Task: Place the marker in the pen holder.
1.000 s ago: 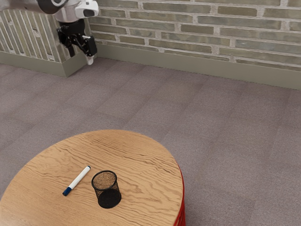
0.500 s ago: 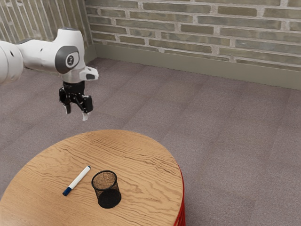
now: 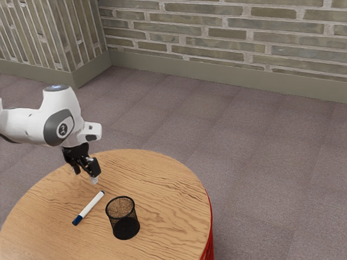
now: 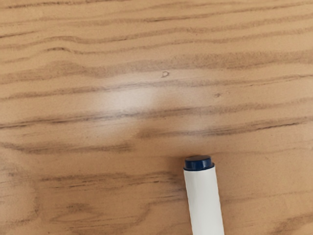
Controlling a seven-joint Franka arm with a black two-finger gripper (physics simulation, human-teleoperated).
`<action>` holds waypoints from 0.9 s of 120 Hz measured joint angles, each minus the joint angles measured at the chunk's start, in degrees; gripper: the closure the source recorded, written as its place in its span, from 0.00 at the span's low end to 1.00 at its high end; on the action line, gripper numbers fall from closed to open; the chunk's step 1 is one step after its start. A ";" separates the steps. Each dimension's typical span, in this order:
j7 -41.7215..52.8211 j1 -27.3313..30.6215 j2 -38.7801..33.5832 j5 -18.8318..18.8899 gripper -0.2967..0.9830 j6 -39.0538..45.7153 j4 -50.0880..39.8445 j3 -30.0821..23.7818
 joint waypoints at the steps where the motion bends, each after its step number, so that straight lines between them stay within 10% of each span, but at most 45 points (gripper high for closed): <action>1: 0.08 -0.19 -0.15 0.01 0.25 0.02 -0.04 0.04; 108: 4.75 -5.80 -1.51 0.40 0.25 8.22 -12.84 4.41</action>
